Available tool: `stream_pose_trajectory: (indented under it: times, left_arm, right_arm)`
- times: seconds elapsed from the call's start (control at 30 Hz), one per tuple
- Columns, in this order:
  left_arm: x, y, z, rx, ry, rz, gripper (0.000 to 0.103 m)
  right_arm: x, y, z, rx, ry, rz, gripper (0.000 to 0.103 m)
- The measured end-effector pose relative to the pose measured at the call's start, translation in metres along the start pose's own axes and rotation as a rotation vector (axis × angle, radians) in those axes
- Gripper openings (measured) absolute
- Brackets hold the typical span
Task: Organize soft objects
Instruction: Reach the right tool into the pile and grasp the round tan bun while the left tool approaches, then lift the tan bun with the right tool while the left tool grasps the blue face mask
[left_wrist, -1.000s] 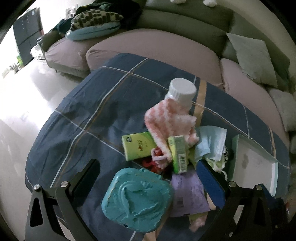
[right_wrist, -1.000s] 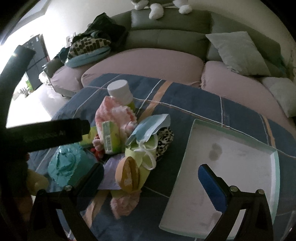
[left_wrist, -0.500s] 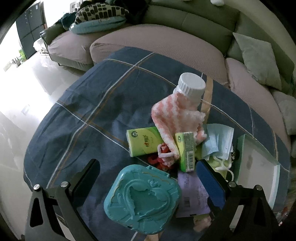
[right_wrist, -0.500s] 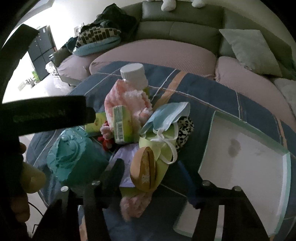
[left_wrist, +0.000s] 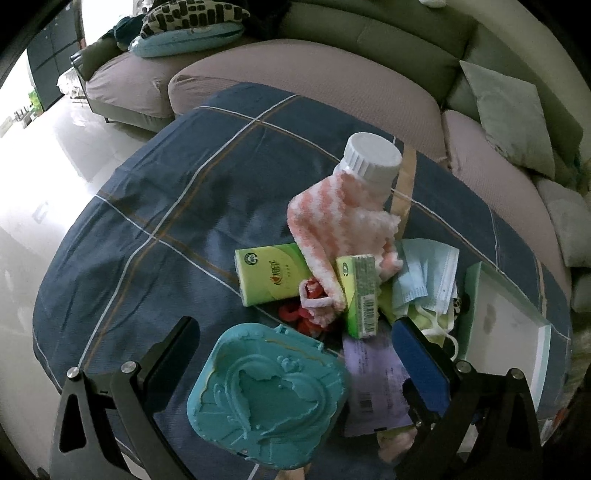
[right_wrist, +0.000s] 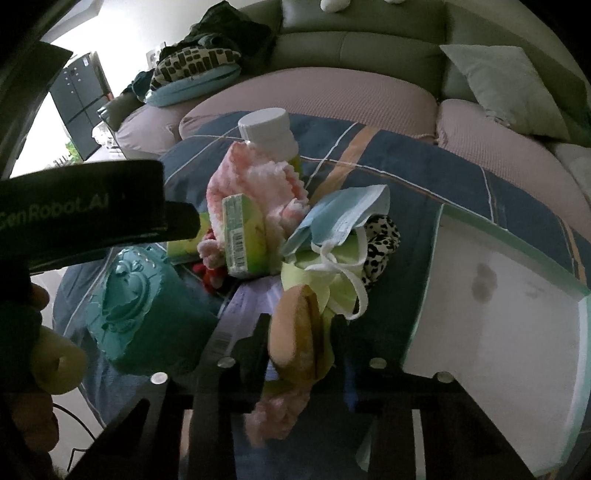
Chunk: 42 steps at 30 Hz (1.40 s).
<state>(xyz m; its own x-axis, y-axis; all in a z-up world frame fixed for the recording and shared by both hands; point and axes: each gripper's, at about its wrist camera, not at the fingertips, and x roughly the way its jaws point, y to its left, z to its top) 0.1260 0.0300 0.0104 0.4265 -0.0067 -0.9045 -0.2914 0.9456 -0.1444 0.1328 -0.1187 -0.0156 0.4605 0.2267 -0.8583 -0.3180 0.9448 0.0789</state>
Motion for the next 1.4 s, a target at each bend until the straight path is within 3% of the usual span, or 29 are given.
stream_pose_trajectory:
  times: [0.13, 0.3, 0.7, 0.9, 1.07, 1.2, 1.27, 1.33, 1.4]
  left_arm:
    - [0.001, 0.0, -0.001, 0.002, 0.003, -0.001, 0.103]
    - [0.003, -0.004, -0.002, 0.004, 0.009, -0.007, 0.103]
    - [-0.005, -0.015, -0.003, 0.027, -0.016, -0.04, 0.103]
    - [-0.02, -0.022, 0.007, 0.036, -0.058, -0.051, 0.103]
    - [-0.027, -0.037, 0.02, 0.065, -0.094, -0.025, 0.103]
    - [-0.018, -0.05, 0.028, 0.098, -0.079, 0.023, 0.102]
    - [-0.009, -0.055, 0.032, 0.111, -0.057, 0.046, 0.099]
    - [-0.005, -0.063, 0.035, 0.124, -0.043, 0.065, 0.09]
    - [-0.004, -0.072, 0.036, 0.145, -0.048, 0.058, 0.09]
  right_arm:
    - [-0.002, -0.003, 0.001, 0.015, -0.01, 0.011, 0.022]
    - [-0.005, -0.008, 0.002, 0.03, -0.018, 0.019, 0.017]
    - [-0.038, -0.019, 0.003, 0.057, -0.098, 0.036, 0.017]
    - [-0.063, -0.047, 0.001, 0.123, -0.158, 0.016, 0.017]
    - [-0.075, -0.08, -0.001, 0.198, -0.184, -0.043, 0.017]
    - [-0.082, -0.098, -0.005, 0.247, -0.198, -0.062, 0.017]
    - [-0.084, -0.106, -0.007, 0.267, -0.201, -0.075, 0.017]
    - [-0.085, -0.113, -0.009, 0.286, -0.202, -0.084, 0.017]
    - [-0.087, -0.118, -0.01, 0.3, -0.205, -0.089, 0.017]
